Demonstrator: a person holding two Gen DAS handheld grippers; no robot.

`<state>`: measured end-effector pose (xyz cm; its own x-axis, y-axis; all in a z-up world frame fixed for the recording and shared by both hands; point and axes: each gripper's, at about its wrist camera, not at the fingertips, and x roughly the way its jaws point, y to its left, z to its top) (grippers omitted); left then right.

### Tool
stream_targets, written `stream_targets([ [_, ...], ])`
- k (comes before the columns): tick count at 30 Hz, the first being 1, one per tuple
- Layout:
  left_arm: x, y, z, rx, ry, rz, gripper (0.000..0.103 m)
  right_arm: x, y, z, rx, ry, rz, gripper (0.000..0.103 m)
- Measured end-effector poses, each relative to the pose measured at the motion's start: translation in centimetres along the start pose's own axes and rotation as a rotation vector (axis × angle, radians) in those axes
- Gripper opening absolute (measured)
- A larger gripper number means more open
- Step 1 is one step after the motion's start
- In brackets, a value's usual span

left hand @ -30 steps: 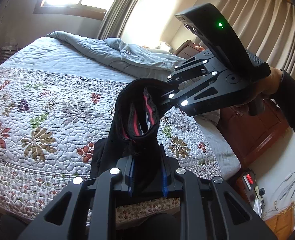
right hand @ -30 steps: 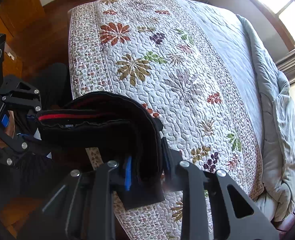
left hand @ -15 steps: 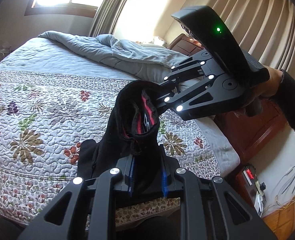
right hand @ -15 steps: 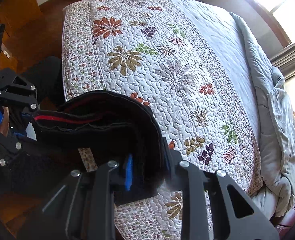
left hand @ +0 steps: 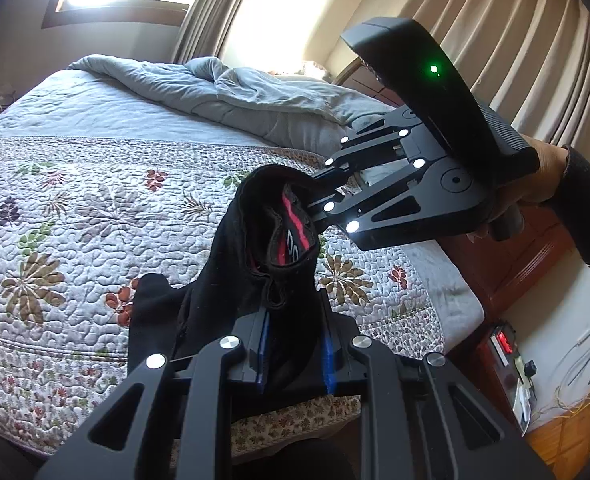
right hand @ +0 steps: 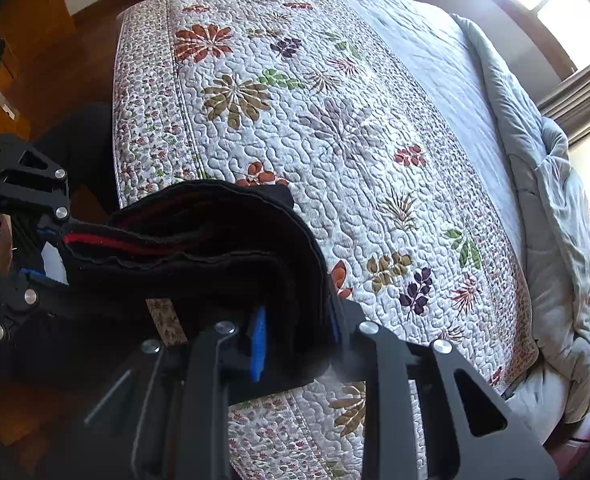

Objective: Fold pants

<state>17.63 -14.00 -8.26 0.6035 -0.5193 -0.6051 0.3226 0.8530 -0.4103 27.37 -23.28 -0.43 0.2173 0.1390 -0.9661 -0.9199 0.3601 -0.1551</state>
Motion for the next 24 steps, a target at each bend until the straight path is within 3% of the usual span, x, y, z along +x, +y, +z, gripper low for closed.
stream_targets([
  [24, 9.4, -3.7, -2.4, 0.06, 0.147, -0.016, 0.02, 6.9, -3.2, -8.3, 0.08, -0.001, 0.06, 0.023],
])
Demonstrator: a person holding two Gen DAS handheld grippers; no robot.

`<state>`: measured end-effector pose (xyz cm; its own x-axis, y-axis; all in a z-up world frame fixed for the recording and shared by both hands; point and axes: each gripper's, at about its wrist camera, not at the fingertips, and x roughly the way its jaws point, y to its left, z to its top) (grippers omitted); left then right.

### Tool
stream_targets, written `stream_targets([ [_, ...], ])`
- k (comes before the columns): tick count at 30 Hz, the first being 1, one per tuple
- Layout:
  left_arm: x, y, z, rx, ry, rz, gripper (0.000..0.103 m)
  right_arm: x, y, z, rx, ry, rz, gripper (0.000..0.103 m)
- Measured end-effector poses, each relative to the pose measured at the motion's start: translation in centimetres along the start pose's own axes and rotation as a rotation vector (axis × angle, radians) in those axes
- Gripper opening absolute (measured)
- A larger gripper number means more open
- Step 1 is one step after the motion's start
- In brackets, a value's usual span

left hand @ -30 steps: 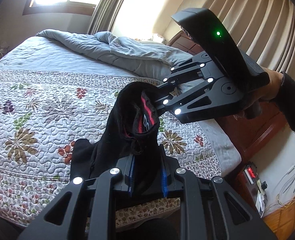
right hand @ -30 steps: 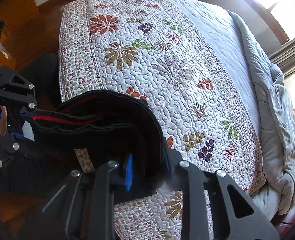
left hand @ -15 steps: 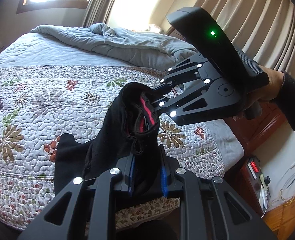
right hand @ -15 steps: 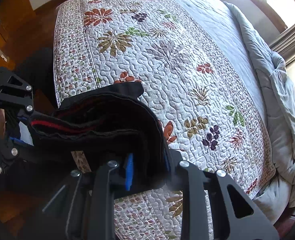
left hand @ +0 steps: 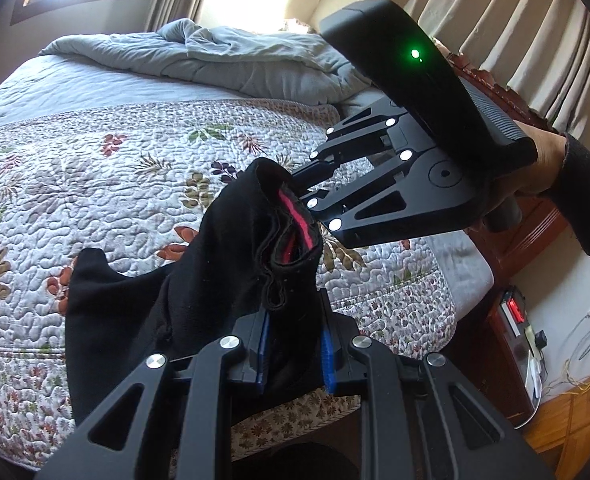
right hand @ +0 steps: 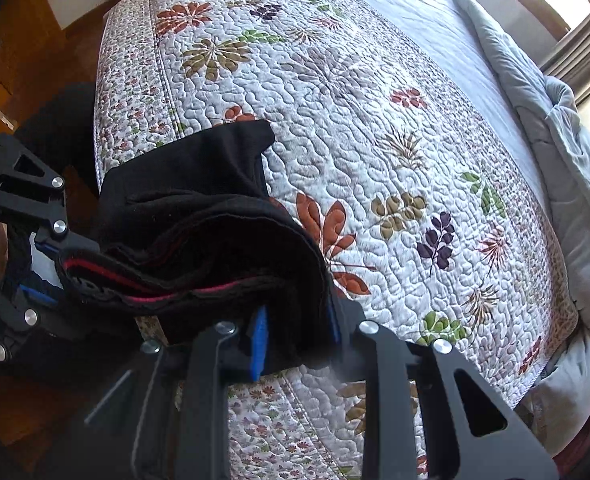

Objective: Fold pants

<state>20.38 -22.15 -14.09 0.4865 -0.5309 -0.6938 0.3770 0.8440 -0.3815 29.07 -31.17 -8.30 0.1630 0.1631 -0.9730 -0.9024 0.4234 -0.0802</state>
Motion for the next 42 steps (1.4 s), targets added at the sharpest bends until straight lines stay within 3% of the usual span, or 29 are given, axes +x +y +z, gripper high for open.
stream_targets([
  [10, 4.0, -1.1, -1.0, 0.008, 0.07, -0.01, 0.021, 2.7, -0.6, -3.7, 0.048, -0.002, 0.007, 0.024],
  [19, 6.4, -1.3, -2.7, -0.003, 0.132, -0.056, 0.032, 4.4, -0.7, -7.7, 0.179, -0.015, -0.016, 0.033],
  [24, 6.5, -0.3, -3.3, -0.047, 0.154, -0.134, 0.045, 4.8, -1.6, -10.6, 0.346, -0.01, -0.019, 0.045],
  [27, 6.4, 1.0, -3.5, -0.1, 0.165, -0.202, 0.052, 4.9, -2.9, -14.2, 0.565, -0.041, 0.011, 0.045],
  [31, 4.4, 3.5, -3.5, -0.189, 0.144, -0.309, 0.055, 5.1, -4.8, -20.3, 0.979, -0.187, 0.174, 0.053],
  [33, 2.9, 5.5, -3.2, -0.243, 0.116, -0.371, 0.061, 5.6, -4.5, -24.0, 1.212, -0.344, 0.362, 0.077],
  [35, 1.5, 7.7, -3.0, -0.28, 0.079, -0.378, 0.064, 6.6, -3.1, -26.0, 1.348, -0.468, 0.527, 0.082],
  [38, 0.8, 11.9, -2.4, -0.348, 0.054, -0.367, 0.066, 8.2, -0.6, -26.7, 1.405, -0.582, 0.615, 0.084],
  [42, 0.4, 16.5, -1.9, -0.415, 0.054, -0.315, 0.066, 10.0, 1.2, -23.8, 1.37, -0.564, 0.61, 0.086],
])
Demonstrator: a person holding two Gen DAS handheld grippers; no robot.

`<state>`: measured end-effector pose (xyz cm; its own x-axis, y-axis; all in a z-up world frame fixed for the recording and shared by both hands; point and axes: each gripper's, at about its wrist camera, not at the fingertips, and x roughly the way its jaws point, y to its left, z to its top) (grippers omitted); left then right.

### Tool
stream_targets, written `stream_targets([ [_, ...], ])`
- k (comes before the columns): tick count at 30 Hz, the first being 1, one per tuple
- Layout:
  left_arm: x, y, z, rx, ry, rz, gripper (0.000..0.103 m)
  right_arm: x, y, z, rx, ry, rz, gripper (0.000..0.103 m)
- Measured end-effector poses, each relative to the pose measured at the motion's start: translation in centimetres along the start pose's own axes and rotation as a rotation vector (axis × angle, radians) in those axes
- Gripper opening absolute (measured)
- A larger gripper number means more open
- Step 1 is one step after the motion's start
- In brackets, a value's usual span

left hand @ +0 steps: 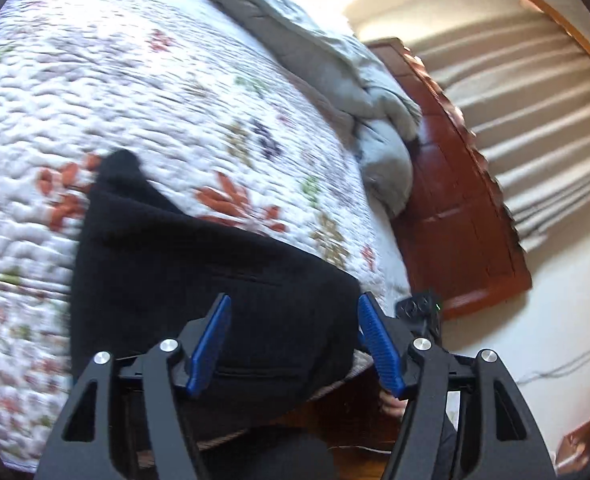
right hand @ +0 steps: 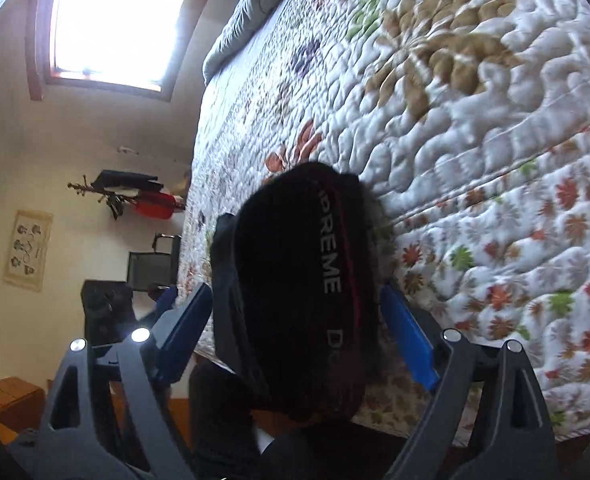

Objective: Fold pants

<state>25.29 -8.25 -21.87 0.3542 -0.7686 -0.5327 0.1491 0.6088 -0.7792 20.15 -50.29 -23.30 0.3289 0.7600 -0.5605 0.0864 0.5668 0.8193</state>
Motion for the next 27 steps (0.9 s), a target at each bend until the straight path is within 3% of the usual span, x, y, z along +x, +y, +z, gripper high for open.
stream_targets([
  [4, -0.8, 2.0, 0.3, -0.027, -0.015, 0.023, 0.066, 1.4, 1.5, 0.8, -0.039, -0.034, -0.017, 0.087],
  [5, -0.8, 2.3, 0.3, -0.028, -0.015, 0.026, 0.066, 1.7, 2.0, 1.1, -0.054, -0.036, -0.035, 0.077],
  [6, -0.8, 2.5, 0.2, -0.027, -0.014, 0.03, 0.066, 2.1, 2.4, 1.3, -0.075, -0.033, -0.045, 0.057],
  [7, -0.8, 2.7, 0.1, -0.028, -0.013, 0.031, 0.066, 2.6, 2.8, 1.4, -0.096, -0.01, -0.046, 0.047],
  [11, -0.3, 4.0, -0.1, -0.053, -0.003, 0.031, 0.066, 2.9, 3.1, 2.0, -0.129, 0.003, -0.081, 0.024],
  [14, -0.3, 4.9, 0.3, -0.076, -0.021, 0.01, 0.066, 3.2, 5.3, 2.5, -0.227, -0.018, -0.123, 0.016],
  [17, -1.4, 5.2, 1.0, -0.081, -0.087, -0.027, 0.066, 2.9, 8.2, 2.8, -0.352, -0.077, -0.127, 0.015],
  [19, -2.2, 5.5, 1.7, -0.086, -0.147, -0.058, 0.066, 3.2, 7.7, 2.9, -0.367, -0.096, -0.154, 0.015],
  [20, -2.2, 5.7, 2.0, -0.092, -0.161, -0.06, 0.066, 4.0, 5.7, 3.2, -0.315, -0.069, -0.204, 0.017],
  [22, -1.8, 6.4, 2.9, -0.13, -0.165, -0.092, 0.066, 4.8, 2.0, 3.4, -0.187, -0.043, -0.2, 0.022],
  [23, -1.5, 6.7, 3.4, -0.148, -0.16, -0.115, 0.066, 4.7, 1.5, 3.4, -0.163, -0.055, -0.171, 0.025],
  [24, -1.4, 6.8, 3.7, -0.153, -0.155, -0.135, 0.066, 4.6, 1.6, 3.4, -0.146, -0.064, -0.145, 0.035],
  [27, -0.1, 7.2, 4.8, -0.186, -0.093, -0.195, 0.066, 3.1, 2.7, 3.1, -0.126, -0.093, -0.121, 0.042],
])
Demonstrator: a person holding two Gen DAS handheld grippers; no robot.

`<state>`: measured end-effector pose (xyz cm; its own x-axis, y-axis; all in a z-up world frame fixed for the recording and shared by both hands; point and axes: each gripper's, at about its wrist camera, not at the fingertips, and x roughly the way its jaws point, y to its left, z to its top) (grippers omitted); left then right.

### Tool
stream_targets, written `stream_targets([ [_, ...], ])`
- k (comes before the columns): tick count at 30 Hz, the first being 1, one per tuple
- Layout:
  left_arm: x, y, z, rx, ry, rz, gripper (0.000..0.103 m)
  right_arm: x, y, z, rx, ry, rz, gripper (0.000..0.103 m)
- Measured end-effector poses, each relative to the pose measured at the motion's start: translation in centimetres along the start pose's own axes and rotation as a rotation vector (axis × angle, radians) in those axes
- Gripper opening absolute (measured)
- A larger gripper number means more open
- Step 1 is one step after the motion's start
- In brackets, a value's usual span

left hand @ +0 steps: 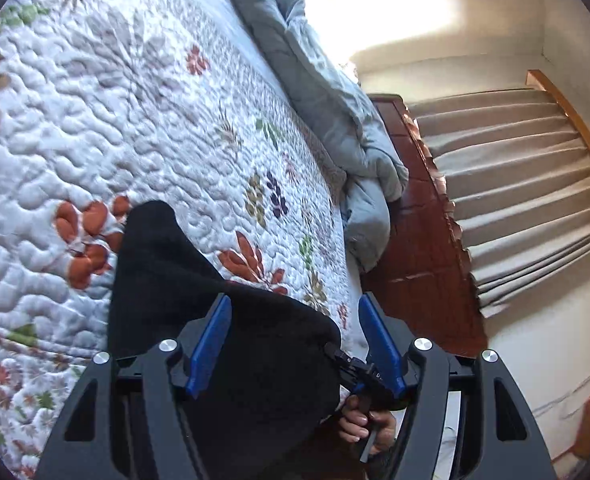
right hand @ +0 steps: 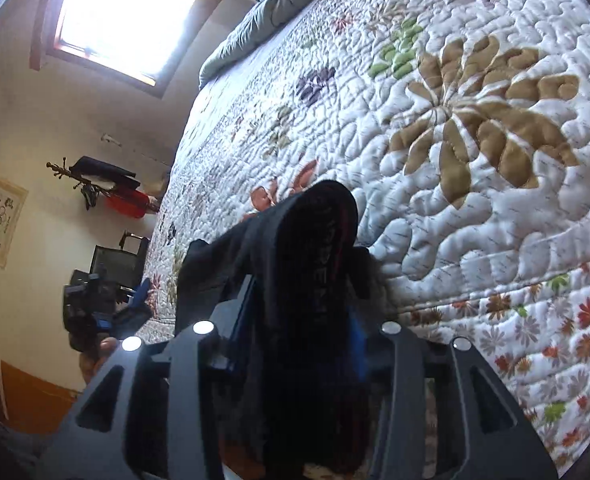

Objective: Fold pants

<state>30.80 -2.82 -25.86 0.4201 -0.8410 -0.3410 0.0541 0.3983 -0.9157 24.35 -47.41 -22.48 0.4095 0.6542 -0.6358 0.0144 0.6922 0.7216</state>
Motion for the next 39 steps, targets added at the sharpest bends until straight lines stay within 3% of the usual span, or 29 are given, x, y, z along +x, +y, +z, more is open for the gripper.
stream_targets([
  [3, 0.4, 0.2, 0.7, -0.003, 0.031, -0.018, 0.067, -3.6, 1.7, 0.1, -0.035, -0.126, -0.119, 0.042],
  [5, 0.8, 0.5, 1.1, -0.007, 0.063, -0.049, 0.067, -4.7, 4.2, 0.3, -0.085, -0.171, -0.078, 0.042],
  [8, 2.2, 1.2, 1.3, -0.006, 0.096, -0.05, 0.067, -1.4, 6.8, 0.8, -0.142, -0.076, 0.001, 0.042],
  [10, 3.4, 2.2, 1.7, 0.013, 0.109, 0.016, 0.067, 1.3, 6.0, 1.2, -0.101, -0.02, 0.019, 0.039],
  [11, 4.0, 3.0, 1.8, 0.008, 0.119, 0.05, 0.062, 2.5, 4.8, 1.5, -0.059, -0.011, 0.019, 0.033],
  [12, 4.6, 4.2, 1.9, -0.005, 0.122, 0.096, 0.046, 3.1, 3.5, 1.5, -0.01, -0.005, 0.022, 0.023],
  [13, 4.8, 4.7, 2.0, -0.014, 0.122, 0.114, 0.039, 3.4, 2.1, 1.6, 0.029, -0.005, 0.021, 0.016],
  [14, 4.9, 5.3, 2.1, -0.026, 0.12, 0.131, 0.026, 3.6, 0.5, 1.5, 0.068, -0.01, 0.018, 0.0],
  [16, 4.6, 5.8, 2.1, -0.046, 0.109, 0.125, 0.024, 3.4, -1.5, 1.2, 0.127, -0.021, 0.036, 0.0],
  [19, 3.6, 5.3, 2.2, -0.045, 0.085, 0.124, 0.032, 1.7, -1.9, 0.9, 0.153, -0.039, 0.068, 0.001],
  [21, 1.8, 4.2, 2.1, -0.035, 0.042, 0.107, 0.059, -0.3, -0.8, 0.6, 0.14, -0.076, 0.066, 0.021],
  [23, -0.1, 2.7, 1.5, 0.011, 0.011, 0.093, 0.07, -2.6, 1.1, -0.3, 0.095, -0.107, 0.065, 0.025],
  [27, -2.3, -0.1, -1.7, 0.114, 0.052, 0.049, 0.072, -3.6, 5.1, -3.0, 0.01, -0.071, 0.08, 0.025],
  [29, -1.5, -0.1, -3.6, 0.136, 0.103, 0.064, 0.072, -2.0, 5.3, -4.7, 0.015, -0.029, 0.073, 0.025],
  [31, -0.2, 0.6, -4.8, 0.137, 0.149, 0.102, 0.072, -1.0, 4.4, -6.0, 0.017, -0.007, 0.013, 0.023],
  [32, 0.8, 1.1, -5.2, 0.133, 0.18, 0.13, 0.071, -0.8, 3.2, -6.6, 0.041, -0.001, -0.019, 0.017],
  [33, 1.7, 2.0, -5.5, 0.13, 0.206, 0.17, 0.068, -0.7, 2.0, -7.1, 0.056, -0.002, -0.061, 0.0],
  [35, 2.4, 3.2, -5.6, 0.113, 0.225, 0.182, 0.063, -1.0, -0.4, -8.1, 0.103, 0.005, -0.054, 0.0],
  [38, 1.6, 2.9, -5.0, 0.087, 0.226, 0.157, 0.065, -2.8, 0.3, -8.5, 0.082, 0.001, -0.087, 0.0],
  [39, 1.0, 2.4, -4.9, 0.103, 0.214, 0.17, 0.071, -3.6, 0.6, -8.5, 0.082, -0.006, -0.094, 0.009],
])
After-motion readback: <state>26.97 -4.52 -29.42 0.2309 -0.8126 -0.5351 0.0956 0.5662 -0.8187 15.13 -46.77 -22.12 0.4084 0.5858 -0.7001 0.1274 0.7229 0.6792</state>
